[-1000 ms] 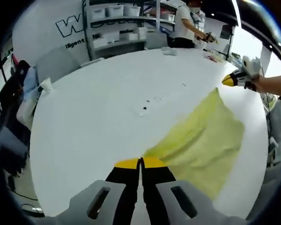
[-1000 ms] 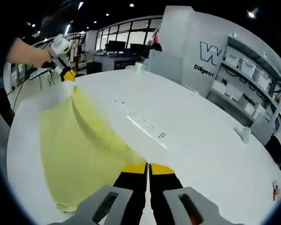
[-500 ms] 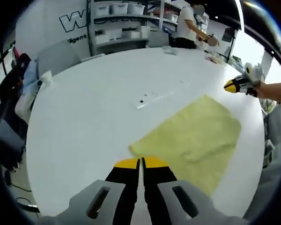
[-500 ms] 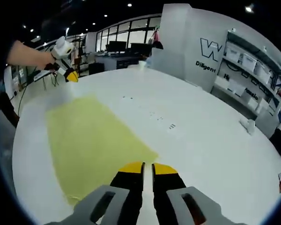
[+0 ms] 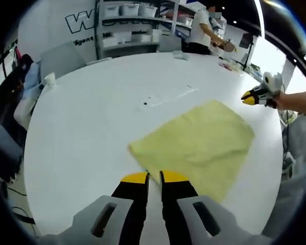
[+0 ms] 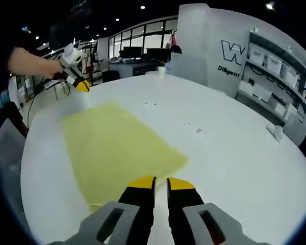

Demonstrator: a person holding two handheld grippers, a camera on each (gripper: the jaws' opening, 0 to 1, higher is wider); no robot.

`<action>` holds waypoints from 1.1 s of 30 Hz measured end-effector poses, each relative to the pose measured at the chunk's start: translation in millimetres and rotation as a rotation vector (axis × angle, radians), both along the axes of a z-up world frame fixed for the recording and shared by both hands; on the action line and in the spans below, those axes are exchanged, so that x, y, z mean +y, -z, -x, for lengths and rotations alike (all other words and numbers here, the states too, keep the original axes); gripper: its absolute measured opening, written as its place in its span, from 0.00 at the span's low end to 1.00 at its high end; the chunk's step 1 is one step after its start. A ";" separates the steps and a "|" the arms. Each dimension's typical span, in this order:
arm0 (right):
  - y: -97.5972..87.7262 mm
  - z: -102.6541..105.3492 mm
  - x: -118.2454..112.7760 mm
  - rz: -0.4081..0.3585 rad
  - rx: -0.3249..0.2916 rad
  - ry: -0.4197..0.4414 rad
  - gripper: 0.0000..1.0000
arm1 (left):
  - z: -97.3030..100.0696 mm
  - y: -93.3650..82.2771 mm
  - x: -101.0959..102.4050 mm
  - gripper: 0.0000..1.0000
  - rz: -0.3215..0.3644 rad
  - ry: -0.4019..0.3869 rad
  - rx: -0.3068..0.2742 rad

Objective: Fold the garment on the visible template until the final outline fits inside the template.

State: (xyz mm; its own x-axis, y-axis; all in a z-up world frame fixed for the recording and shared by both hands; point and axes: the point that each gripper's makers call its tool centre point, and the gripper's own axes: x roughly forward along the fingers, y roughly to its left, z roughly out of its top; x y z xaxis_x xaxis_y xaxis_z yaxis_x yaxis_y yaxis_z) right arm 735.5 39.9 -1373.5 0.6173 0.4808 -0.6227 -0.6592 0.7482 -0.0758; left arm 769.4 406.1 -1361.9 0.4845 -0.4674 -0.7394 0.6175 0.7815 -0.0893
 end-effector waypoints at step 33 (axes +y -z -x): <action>29.4 87.4 13.4 -0.079 0.033 0.023 0.06 | 103.0 33.0 -7.2 0.16 0.094 -0.057 0.020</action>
State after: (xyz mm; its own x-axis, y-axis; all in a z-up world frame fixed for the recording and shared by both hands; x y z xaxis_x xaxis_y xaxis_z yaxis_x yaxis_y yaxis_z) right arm 648.2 53.4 -1403.0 0.6087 0.5152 -0.6034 -0.6429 0.7659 0.0054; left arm 666.4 398.9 -1394.9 0.4979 -0.5075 -0.7032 0.5699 0.8027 -0.1758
